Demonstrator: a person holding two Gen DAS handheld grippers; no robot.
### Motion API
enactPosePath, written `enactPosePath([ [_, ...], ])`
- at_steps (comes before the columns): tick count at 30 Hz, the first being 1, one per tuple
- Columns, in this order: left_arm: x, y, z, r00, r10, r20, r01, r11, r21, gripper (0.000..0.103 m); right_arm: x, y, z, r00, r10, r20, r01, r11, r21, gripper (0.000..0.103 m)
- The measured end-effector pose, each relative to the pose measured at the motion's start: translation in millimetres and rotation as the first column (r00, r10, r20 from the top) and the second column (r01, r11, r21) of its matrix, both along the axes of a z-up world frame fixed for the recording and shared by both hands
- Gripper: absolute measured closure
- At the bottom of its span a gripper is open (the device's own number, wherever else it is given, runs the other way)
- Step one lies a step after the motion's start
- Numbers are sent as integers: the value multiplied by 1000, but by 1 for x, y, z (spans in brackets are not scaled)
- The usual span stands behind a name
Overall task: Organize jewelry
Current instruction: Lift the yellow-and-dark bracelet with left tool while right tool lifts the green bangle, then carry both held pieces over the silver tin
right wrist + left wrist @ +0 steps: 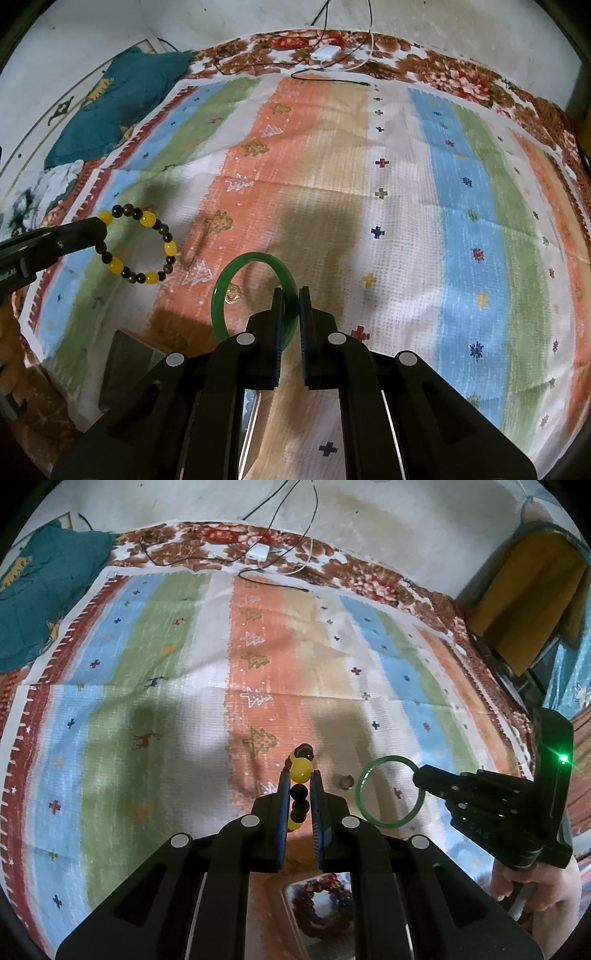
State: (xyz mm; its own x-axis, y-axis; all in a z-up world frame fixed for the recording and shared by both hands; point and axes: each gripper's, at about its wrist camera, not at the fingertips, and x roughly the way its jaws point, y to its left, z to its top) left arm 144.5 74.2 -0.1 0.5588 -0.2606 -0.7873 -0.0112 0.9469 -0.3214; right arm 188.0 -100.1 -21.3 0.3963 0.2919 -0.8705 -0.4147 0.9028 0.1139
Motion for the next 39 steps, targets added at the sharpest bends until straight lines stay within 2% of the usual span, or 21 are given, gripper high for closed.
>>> enactPosePath([
  [25, -46, -9, 23, 997, -19, 81, 24, 998, -60, 93, -36, -14, 33, 998, -3, 63, -2, 997, 75, 94],
  [39, -70, -22, 29, 993, -39, 113, 47, 997, -65, 94, -62, -15, 38, 996, 31, 85, -37, 996, 76, 94],
])
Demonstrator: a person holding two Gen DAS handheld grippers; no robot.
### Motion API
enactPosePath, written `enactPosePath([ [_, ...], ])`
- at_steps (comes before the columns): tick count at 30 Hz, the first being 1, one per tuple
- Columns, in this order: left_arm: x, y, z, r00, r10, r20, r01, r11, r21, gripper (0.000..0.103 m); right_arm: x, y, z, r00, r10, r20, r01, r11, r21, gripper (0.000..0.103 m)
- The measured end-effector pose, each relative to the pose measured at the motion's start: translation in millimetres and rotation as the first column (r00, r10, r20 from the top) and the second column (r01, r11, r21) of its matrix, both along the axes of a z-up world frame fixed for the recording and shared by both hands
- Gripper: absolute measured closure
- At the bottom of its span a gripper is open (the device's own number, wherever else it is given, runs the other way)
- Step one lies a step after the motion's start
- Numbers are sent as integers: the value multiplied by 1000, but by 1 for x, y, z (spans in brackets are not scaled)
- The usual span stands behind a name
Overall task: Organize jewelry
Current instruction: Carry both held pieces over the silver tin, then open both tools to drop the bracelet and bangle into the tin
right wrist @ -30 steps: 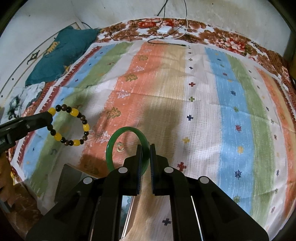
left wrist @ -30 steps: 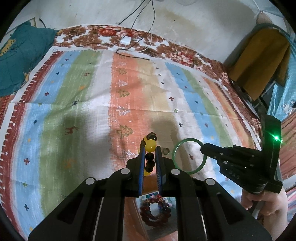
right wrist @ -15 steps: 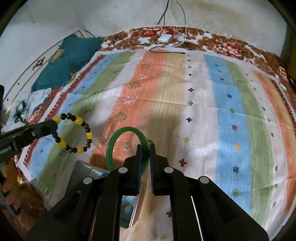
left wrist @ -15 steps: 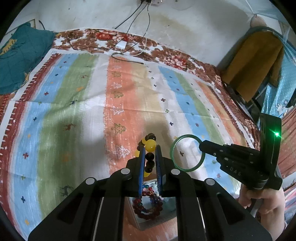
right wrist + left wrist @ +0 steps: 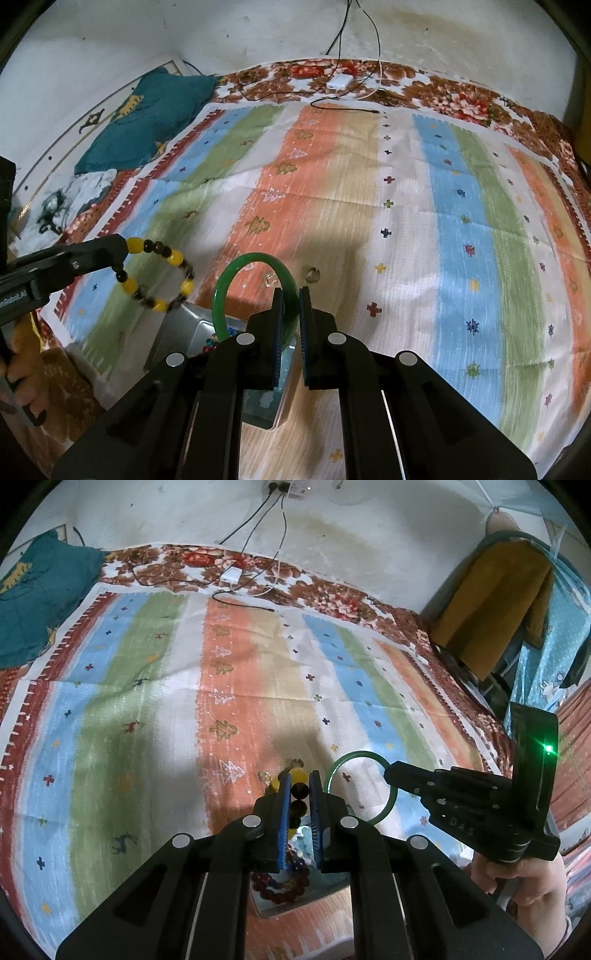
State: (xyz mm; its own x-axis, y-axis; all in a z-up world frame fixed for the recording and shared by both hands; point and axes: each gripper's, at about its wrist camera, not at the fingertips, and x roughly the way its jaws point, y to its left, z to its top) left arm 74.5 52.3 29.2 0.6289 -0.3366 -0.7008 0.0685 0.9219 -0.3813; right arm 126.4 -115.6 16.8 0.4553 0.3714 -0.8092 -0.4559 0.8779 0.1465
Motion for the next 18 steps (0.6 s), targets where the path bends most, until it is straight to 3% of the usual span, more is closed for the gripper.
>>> enactPosePath([
  [18, -17, -10, -5, 1000, -18, -12, 18, 1000, -1, 94, -23, 3, -5, 999, 31, -10, -31, 999, -13, 94],
])
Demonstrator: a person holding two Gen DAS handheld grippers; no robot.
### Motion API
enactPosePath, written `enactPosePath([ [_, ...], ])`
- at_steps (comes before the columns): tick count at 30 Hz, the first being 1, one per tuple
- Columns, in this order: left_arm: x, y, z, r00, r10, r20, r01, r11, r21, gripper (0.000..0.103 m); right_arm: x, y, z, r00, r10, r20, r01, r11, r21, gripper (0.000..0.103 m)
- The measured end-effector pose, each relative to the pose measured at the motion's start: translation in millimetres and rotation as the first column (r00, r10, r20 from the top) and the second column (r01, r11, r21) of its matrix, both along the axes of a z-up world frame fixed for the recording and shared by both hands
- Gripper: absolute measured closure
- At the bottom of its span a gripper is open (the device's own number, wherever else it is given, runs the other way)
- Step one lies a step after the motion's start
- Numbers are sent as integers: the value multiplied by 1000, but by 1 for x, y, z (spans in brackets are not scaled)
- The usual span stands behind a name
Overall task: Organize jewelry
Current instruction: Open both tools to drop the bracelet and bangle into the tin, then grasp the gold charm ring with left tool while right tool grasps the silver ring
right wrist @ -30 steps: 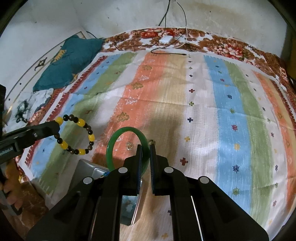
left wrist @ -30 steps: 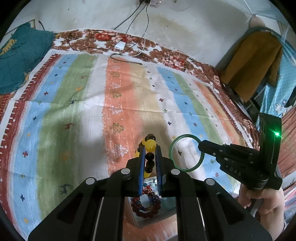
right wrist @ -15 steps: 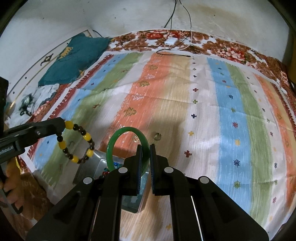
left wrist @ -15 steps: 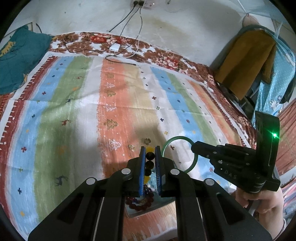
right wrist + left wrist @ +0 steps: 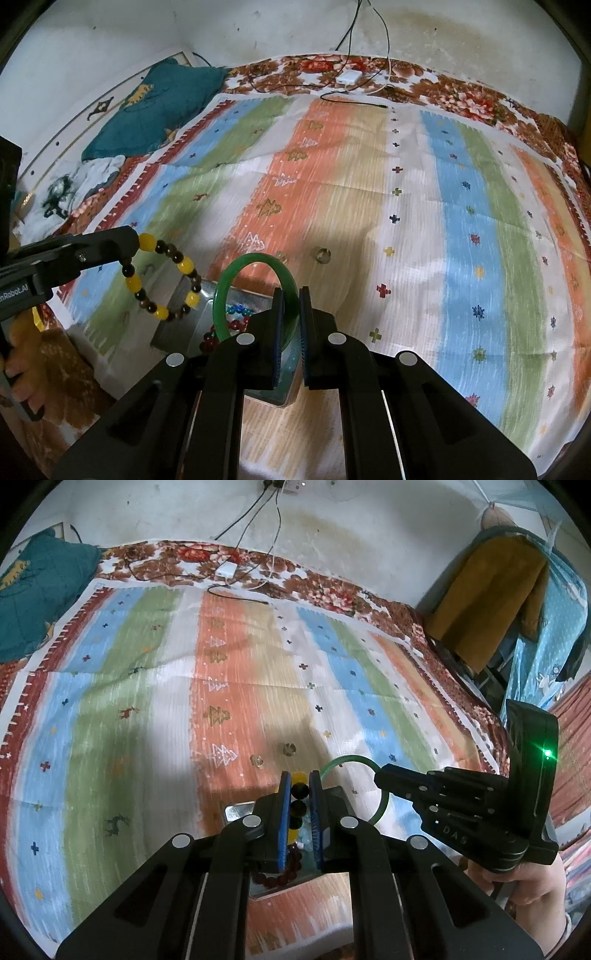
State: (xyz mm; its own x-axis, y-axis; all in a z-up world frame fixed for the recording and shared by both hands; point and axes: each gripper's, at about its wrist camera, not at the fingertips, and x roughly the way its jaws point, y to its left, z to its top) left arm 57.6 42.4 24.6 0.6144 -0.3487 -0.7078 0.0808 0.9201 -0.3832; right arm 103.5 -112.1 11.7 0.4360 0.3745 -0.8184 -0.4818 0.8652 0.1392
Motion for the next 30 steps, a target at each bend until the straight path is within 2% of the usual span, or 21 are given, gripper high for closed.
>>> enactPosePath([
  [4, 2, -5, -5, 1000, -14, -25, 15, 1000, 12, 93, -2, 2, -3, 1000, 15, -18, -15, 1000, -3, 93],
  [6, 2, -5, -6, 1000, 2, -29, -1, 999, 40, 82, -2, 4, -8, 998, 30, -47, -30, 1000, -2, 93],
  [7, 3, -5, -6, 1000, 15, -24, -13, 998, 63, 70, -1, 5, -10, 997, 35, -62, -35, 999, -1, 93],
  [11, 4, -1, -5, 999, 25, -23, -24, 998, 60, 63, 0, 4, -12, 997, 24, -68, -24, 1000, -7, 87],
  [13, 8, 2, -8, 999, 34, -35, -32, 997, 64, 61, 2, 3, -12, 997, 15, -72, -15, 1000, -3, 74],
  [18, 21, 9, -21, 994, 52, -95, -48, 998, 39, 50, 10, -1, -16, 996, -10, -93, 11, 1000, 7, 60],
  [20, 26, 11, -27, 991, 56, -120, -53, 998, 28, 45, 14, -2, -17, 995, -23, -98, 24, 1000, 8, 59],
  [25, 35, 13, -37, 985, 45, -166, -46, 999, -5, 42, 26, -7, -22, 991, -59, -121, 61, 998, 15, 55],
  [30, 43, 10, -43, 983, 33, -180, -27, 999, 31, 41, 37, -8, -26, 986, -81, -143, 85, 996, 25, 55],
])
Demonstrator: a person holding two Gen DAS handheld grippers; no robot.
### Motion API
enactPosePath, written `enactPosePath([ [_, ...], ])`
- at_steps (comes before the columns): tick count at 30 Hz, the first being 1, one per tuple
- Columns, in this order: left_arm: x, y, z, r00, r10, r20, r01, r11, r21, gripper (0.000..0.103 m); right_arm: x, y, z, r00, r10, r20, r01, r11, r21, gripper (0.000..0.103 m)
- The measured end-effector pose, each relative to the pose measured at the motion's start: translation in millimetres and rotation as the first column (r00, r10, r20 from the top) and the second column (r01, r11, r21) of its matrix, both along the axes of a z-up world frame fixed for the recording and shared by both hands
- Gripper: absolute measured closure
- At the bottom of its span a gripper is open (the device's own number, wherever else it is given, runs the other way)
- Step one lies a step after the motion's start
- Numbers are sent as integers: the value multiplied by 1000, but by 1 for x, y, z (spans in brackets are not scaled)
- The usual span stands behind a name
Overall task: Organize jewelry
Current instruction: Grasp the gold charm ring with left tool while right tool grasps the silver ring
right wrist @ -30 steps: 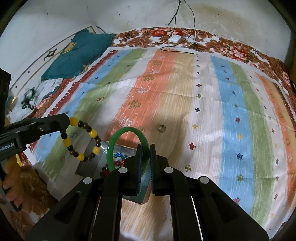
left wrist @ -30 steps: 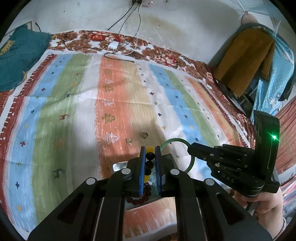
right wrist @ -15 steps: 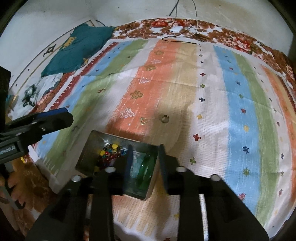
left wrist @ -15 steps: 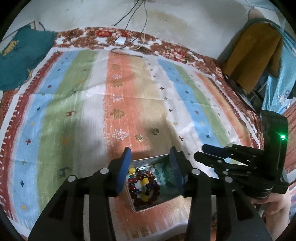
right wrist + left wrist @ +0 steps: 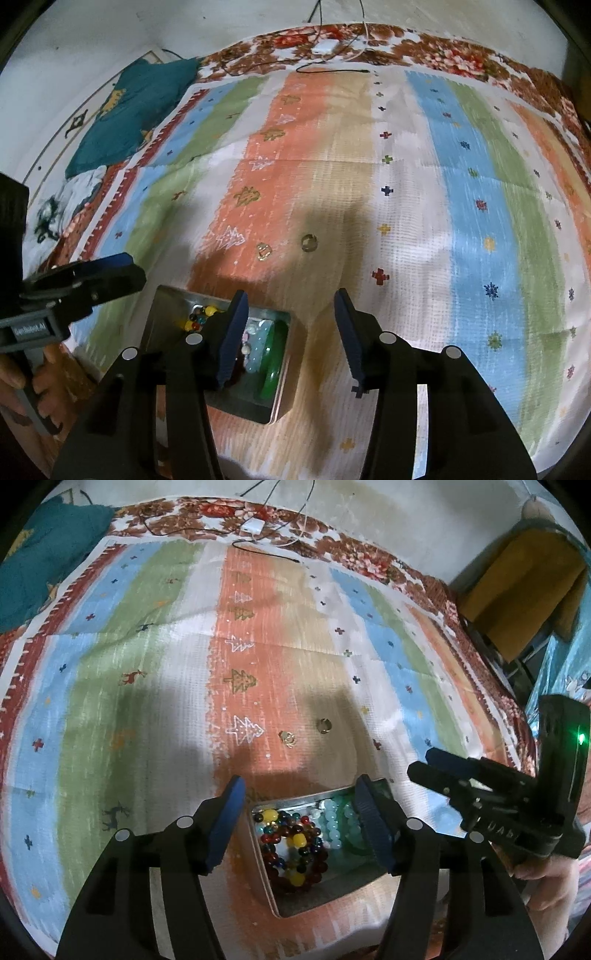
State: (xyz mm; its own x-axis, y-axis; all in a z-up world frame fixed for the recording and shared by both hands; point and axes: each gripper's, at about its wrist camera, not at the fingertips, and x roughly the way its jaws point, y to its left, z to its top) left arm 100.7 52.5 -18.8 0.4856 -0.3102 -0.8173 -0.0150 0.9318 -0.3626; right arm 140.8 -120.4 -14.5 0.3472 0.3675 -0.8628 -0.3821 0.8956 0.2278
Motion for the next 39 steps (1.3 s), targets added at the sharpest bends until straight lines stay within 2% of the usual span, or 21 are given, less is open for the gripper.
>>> enactPosePath([
  [5, 11, -5, -8, 999, -35, -24, 36, 998, 56, 41, 15, 0, -6, 1000, -21, -19, 21, 1000, -5, 55],
  [18, 32, -25, -22, 991, -121, -61, 128, 983, 134, 41, 36, 13, -23, 999, -15, -31, 13, 998, -63, 55],
  [32, 61, -37, -42, 976, -183, -119, 201, 965, 167, 43, 66, 21, -46, 996, -43, -74, 37, 996, -80, 55],
  [39, 75, -44, -57, 961, -226, -158, 254, 948, 191, 46, 75, 28, -57, 995, -36, -95, 27, 995, -91, 55],
])
